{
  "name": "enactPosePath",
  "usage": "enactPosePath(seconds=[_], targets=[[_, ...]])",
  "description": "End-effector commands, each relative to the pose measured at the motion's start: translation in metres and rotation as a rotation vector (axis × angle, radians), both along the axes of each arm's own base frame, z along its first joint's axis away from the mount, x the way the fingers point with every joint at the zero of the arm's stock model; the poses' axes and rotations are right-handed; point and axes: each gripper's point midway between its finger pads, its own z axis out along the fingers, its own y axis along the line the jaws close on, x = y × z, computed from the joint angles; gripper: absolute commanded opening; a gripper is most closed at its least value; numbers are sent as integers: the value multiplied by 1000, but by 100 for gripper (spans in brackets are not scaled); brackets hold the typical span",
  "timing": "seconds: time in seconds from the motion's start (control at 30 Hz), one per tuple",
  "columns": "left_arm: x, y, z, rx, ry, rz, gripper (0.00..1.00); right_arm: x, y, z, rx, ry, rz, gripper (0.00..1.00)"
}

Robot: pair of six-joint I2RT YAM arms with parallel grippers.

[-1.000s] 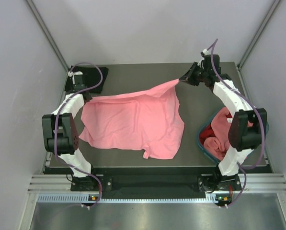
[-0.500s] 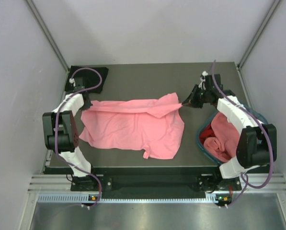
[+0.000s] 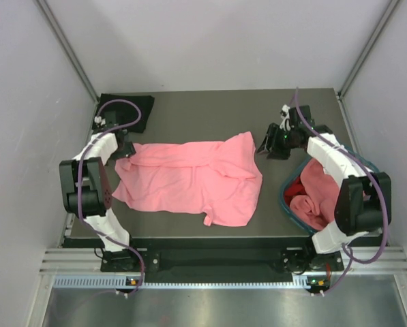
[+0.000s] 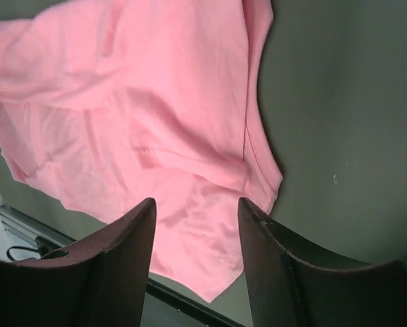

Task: Fold and stack the t-shirts
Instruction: Fold the tshirt

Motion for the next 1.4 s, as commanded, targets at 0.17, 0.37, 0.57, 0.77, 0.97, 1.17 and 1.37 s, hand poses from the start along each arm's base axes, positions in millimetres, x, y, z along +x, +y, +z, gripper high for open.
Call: enactPosePath(seconds=[0.17, 0.37, 0.57, 0.77, 0.97, 1.17, 1.37], targets=[[56, -25, 79, -146, -331, -207, 77, 85, 9, 19, -56, -169, 91, 54], [73, -15, 66, -277, -342, -276, 75, 111, 7, -3, -59, -143, 127, 56], [84, -2, 49, -380, -335, -308, 71, 126, 16, -29, -24, -138, 167, 56], [89, -4, 29, -404, -317, -344, 75, 143, 19, -44, -13, -127, 170, 56], [95, -2, 17, -406, -294, -362, 75, 145, 20, -63, 5, -78, 174, 58], [92, 4, 0, -383, -235, -358, 72, 148, 19, -71, 2, -70, 188, 55], [91, -2, -12, -430, -220, -366, 69, 149, 22, -81, 20, -54, 190, 53]])
